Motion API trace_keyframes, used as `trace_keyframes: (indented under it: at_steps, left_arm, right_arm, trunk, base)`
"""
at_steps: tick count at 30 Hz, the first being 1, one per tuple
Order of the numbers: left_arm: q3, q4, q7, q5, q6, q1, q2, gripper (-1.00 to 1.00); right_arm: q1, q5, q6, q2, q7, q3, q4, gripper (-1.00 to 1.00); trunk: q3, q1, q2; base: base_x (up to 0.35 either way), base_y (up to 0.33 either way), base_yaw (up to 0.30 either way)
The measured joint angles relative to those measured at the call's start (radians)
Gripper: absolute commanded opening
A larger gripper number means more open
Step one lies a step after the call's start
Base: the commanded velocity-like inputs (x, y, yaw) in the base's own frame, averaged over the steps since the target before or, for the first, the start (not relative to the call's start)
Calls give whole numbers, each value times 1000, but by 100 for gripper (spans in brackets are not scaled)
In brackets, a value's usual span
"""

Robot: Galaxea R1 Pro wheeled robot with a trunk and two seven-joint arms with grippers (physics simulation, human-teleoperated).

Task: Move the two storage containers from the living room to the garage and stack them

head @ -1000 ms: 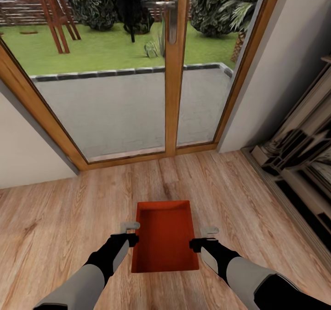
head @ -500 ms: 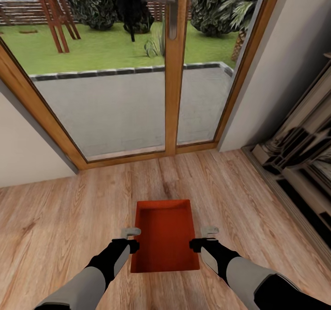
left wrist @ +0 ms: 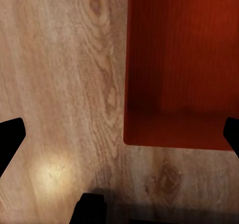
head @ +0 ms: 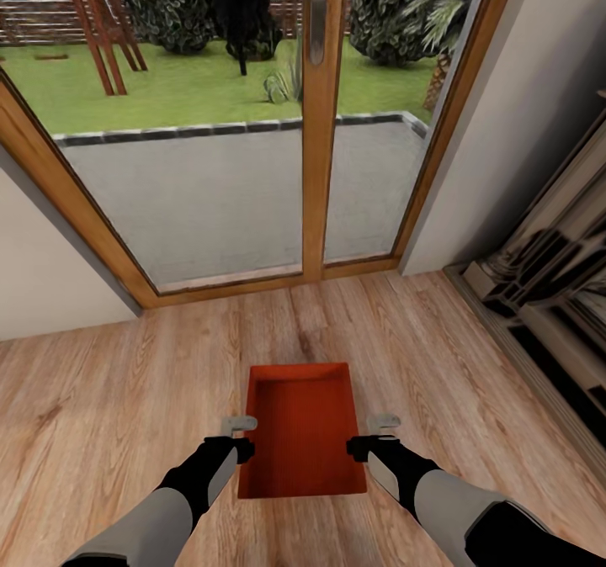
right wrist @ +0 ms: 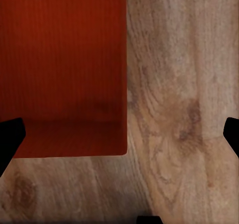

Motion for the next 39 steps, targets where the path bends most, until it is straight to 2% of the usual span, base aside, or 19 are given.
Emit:
trace_keyframes:
  at_steps: [9, 23, 31, 39]
  left_arm:
    - [0, -5, 0, 0, 0, 0, 1, 100]
    - [-1, -9, 0, 0, -7, 0, 2, 100]
    - [-1, -10, -1, 0, -9, 0, 2, 100]
    - [-1, -11, 0, 1, -11, 0, 0, 100]
  right_arm:
    - [0, 0, -2, 0, 0, 0, 0, 100]
    - [0, 0, -2, -1, 0, 0, 0, 100]
    - [-1, 0, -2, -2, 0, 0, 0, 100]
    - [0, 0, -2, -3, 0, 0, 0, 100]
  trunk:
    - [-28, 35, -63]
    - [-28, 35, -63]
    - [-28, 34, -63]
    - [-28, 35, -63]
  base:
    - [0, 0, 0]
    - [3, 0, 0]
    - [209, 0, 0]
    - [34, 0, 0]
